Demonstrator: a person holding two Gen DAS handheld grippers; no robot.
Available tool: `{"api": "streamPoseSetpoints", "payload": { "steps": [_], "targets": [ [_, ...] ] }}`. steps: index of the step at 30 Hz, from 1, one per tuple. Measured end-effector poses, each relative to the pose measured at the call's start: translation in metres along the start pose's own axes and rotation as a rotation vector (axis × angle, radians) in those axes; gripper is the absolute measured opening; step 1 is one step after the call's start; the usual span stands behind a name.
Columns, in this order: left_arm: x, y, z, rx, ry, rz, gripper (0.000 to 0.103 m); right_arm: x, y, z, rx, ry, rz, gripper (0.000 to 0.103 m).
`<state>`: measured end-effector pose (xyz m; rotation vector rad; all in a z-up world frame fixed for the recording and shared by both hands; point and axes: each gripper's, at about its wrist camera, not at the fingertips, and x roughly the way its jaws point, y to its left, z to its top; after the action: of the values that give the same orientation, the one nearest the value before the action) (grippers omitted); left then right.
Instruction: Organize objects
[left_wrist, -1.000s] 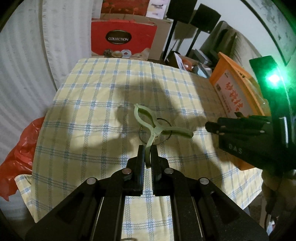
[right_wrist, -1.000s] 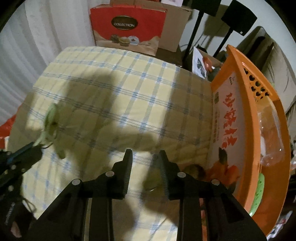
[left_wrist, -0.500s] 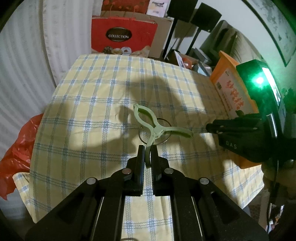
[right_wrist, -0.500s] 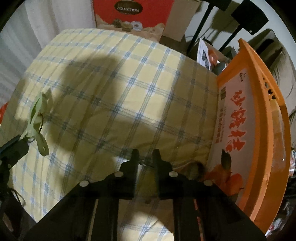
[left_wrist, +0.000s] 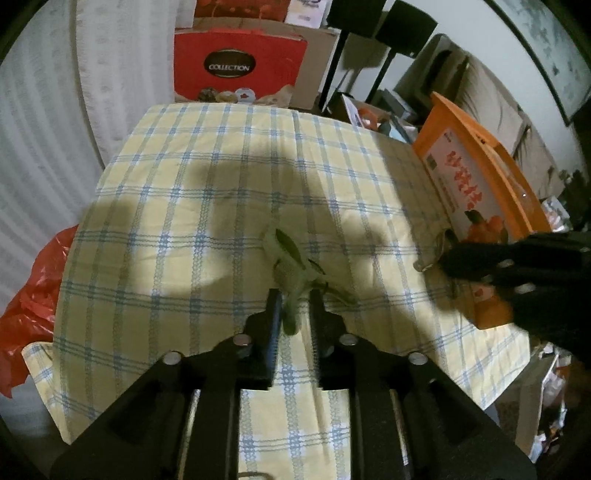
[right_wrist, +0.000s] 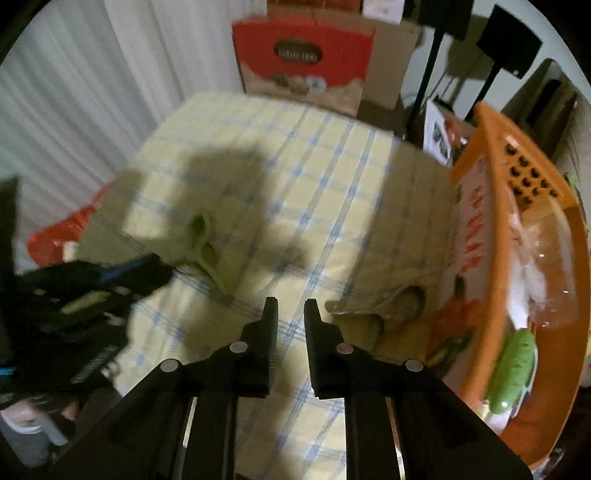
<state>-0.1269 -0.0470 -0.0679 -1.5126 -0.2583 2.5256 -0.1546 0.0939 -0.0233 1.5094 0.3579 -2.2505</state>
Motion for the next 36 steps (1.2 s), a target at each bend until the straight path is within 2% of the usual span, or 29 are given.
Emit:
{"api": "streamPoseSetpoints", "payload": {
  "steps": [2,5,10,12,15,23,27,32,34,36],
  "targets": [
    [-0.004,0.000,0.002,-0.022,-0.014,-0.007,0.038,-0.017,-0.002,-0.001,0.009,-0.042,0.003,0.014],
    [-0.010,-0.005,0.007,-0.034,-0.041,-0.022,0.051,-0.038,-0.008,-0.001,0.032,-0.092,0.007,0.016],
    [-0.008,-0.030,0.015,0.025,-0.044,-0.033,0.057,-0.063,-0.027,0.002,0.080,-0.155,0.020,0.030],
    [-0.003,-0.046,0.017,0.067,-0.044,-0.033,0.060,-0.069,-0.033,0.001,0.096,-0.170,0.021,0.034],
    [0.009,-0.070,0.018,0.137,-0.032,-0.041,0.061,-0.076,-0.041,-0.002,0.117,-0.184,0.025,0.040],
    [0.038,-0.116,0.016,0.294,-0.022,-0.071,0.061,-0.085,-0.062,-0.009,0.152,-0.208,0.041,0.042],
    [0.050,-0.131,0.015,0.364,-0.021,-0.071,0.059,-0.086,-0.068,-0.012,0.157,-0.215,0.049,0.042],
    [0.065,-0.140,0.016,0.396,0.013,-0.074,0.032,-0.086,-0.074,-0.015,0.165,-0.213,0.042,0.042],
    [0.070,-0.144,0.014,0.408,0.027,-0.078,0.028,-0.085,-0.077,-0.016,0.173,-0.210,0.049,0.042],
    [0.073,-0.145,0.013,0.416,0.038,-0.079,0.018,-0.084,-0.079,-0.017,0.179,-0.209,0.056,0.042]
  ]
}}
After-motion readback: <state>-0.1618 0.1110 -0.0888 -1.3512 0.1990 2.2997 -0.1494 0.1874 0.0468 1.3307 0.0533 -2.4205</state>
